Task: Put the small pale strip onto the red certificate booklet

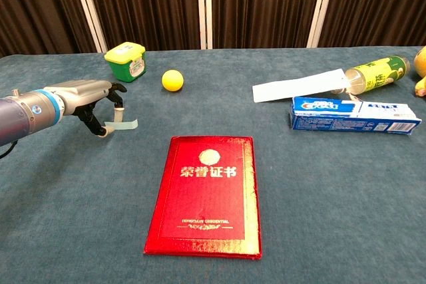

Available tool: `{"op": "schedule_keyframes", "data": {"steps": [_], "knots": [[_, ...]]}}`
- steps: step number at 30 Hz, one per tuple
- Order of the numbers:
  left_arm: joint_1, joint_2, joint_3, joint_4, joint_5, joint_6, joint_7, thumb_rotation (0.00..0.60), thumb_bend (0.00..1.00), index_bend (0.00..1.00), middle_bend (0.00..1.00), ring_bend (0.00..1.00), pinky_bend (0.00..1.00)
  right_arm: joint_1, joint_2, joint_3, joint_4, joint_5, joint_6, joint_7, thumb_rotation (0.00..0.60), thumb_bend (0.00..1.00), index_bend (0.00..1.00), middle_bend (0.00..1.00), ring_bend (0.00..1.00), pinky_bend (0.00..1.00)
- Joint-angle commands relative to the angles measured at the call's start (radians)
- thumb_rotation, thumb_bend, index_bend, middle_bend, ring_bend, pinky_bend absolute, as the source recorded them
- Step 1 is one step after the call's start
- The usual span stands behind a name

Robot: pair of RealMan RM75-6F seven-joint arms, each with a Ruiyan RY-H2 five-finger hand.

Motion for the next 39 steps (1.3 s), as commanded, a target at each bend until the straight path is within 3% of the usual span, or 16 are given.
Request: {"op": "schedule_keyframes", "data": {"steps": [1, 13, 22, 30, 39], "knots": [[-0.007, -0.008, 0.000, 0.005, -0.009, -0.001, 0.010, 0.600, 0.44, 0.50, 0.00, 0.00, 0.00, 0.000, 0.002, 0.000, -0.001, 0.000, 0.000, 0.004, 0.600, 0.00, 0.08, 0.00, 0.00, 0.00], [-0.011, -0.021, -0.006, -0.008, -0.003, 0.032, 0.003, 0.600, 0.48, 0.62, 0.00, 0.00, 0.00, -0.002, 0.009, 0.002, 0.001, 0.003, 0.002, 0.021, 0.600, 0.00, 0.08, 0.00, 0.00, 0.00], [-0.005, 0.035, 0.010, -0.173, 0.200, 0.143, -0.090, 0.600, 0.48, 0.63, 0.00, 0.00, 0.00, -0.001, 0.011, 0.001, -0.004, 0.000, 0.004, 0.026, 0.600, 0.00, 0.09, 0.00, 0.00, 0.00], [-0.044, 0.040, 0.049, -0.267, 0.357, 0.153, -0.122, 0.600, 0.48, 0.63, 0.00, 0.00, 0.00, -0.003, 0.014, 0.000, -0.010, -0.006, 0.011, 0.029, 0.600, 0.00, 0.09, 0.00, 0.00, 0.00], [-0.102, -0.062, 0.044, -0.230, 0.309, 0.082, -0.037, 0.600, 0.48, 0.62, 0.00, 0.00, 0.00, -0.011, 0.022, 0.002, -0.011, -0.002, 0.021, 0.043, 0.600, 0.00, 0.09, 0.00, 0.00, 0.00]]}}
